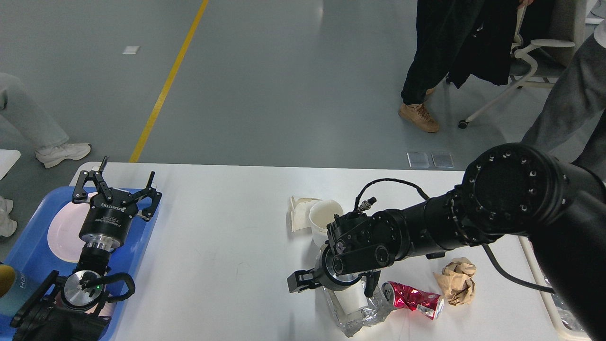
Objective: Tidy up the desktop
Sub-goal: 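Grasp the clear plastic bag with white contents using the right gripper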
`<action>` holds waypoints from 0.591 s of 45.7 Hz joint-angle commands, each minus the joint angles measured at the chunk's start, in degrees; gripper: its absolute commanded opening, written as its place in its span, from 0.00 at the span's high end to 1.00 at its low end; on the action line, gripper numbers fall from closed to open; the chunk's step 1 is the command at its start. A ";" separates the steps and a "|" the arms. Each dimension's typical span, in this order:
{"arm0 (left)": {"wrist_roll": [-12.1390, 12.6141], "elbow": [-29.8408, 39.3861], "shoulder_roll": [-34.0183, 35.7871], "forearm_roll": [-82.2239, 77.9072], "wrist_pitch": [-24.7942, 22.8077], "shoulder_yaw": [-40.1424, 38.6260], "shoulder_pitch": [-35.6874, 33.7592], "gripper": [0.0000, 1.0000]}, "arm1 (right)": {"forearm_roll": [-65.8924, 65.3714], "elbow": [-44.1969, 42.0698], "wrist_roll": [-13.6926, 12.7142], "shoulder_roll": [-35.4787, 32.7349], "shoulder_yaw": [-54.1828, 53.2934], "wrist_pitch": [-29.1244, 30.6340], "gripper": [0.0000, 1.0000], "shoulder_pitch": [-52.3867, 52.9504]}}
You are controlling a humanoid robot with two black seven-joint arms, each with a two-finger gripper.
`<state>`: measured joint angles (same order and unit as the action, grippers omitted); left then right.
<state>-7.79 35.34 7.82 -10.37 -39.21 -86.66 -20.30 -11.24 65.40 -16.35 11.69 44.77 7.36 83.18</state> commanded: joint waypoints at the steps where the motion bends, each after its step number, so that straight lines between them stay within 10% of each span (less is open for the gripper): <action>1: 0.06 -0.01 0.00 0.00 0.01 0.00 0.00 0.04 | -0.19 -2.21 0.00 0.00 0.14 -0.07 0.00 -3.02; 27: -0.03 -0.01 0.00 0.00 0.01 0.00 0.00 0.04 | -1.51 -4.93 0.00 0.00 0.14 -0.15 0.17 -6.27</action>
<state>-7.79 35.34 7.82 -10.37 -39.21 -86.66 -20.30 -12.68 61.68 -16.34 11.69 44.82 7.22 78.07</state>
